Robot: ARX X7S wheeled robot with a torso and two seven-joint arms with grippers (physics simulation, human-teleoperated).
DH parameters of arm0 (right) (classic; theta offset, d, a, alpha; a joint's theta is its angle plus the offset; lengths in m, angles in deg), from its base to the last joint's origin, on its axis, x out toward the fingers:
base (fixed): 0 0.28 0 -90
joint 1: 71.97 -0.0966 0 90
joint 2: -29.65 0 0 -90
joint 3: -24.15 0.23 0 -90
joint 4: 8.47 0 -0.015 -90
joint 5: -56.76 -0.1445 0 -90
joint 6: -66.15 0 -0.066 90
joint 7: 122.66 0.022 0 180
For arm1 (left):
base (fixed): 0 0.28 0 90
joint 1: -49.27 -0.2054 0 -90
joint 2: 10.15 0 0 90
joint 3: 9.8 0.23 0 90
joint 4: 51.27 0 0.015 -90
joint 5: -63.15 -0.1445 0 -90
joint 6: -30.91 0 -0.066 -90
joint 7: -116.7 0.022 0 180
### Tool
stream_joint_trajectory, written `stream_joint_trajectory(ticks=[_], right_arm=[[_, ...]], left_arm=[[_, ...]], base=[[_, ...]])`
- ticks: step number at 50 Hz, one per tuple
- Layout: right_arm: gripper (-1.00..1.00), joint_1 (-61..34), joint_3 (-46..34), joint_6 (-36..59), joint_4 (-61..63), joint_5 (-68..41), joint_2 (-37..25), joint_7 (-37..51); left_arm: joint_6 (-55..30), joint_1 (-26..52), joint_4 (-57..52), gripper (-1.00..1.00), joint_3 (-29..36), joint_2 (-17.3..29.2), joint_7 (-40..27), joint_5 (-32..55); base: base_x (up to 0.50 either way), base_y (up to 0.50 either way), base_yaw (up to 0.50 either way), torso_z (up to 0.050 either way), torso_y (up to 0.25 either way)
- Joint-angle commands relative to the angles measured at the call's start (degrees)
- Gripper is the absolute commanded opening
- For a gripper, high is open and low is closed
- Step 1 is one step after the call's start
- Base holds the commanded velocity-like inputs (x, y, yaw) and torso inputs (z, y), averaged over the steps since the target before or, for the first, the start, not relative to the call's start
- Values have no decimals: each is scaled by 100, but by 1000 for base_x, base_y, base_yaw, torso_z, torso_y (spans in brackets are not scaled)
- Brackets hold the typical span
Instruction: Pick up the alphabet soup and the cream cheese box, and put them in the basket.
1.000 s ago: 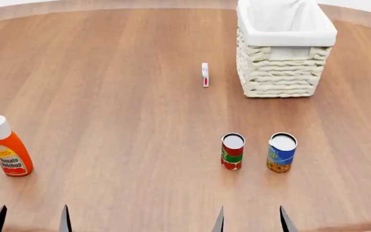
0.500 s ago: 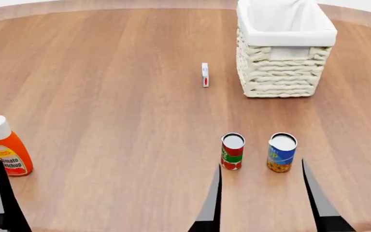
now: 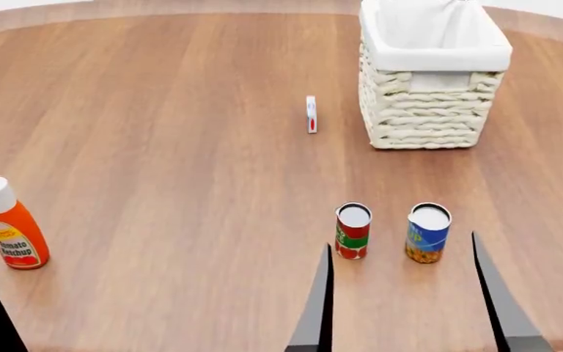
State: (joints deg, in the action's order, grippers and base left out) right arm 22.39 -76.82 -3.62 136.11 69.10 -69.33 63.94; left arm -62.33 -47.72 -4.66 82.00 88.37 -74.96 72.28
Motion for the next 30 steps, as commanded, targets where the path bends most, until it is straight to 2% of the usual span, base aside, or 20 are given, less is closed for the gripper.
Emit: stream_joint_trajectory(ticks=[1,5,23,30], right_arm=[[100,-88,-34,239,186,-37,-22,-27],[100,51,25,-67,-18,-137,-68,68],[100,-113,-13,163,30,-234,-132,52],[100,49,-41,-76,-51,-256,-199,163]], left_arm=[[32,-5,-15,100,31,56,-79,65],[78,-27,55,100,86,74,-84,32],[163,12,213,100,193,140,-179,-4],[199,-42,155,100,195,187,-216,13]], base=[[117,0,0,0,0],[146,0,0,0,0],[223,0,0,0,0],[253,0,0,0,0]])
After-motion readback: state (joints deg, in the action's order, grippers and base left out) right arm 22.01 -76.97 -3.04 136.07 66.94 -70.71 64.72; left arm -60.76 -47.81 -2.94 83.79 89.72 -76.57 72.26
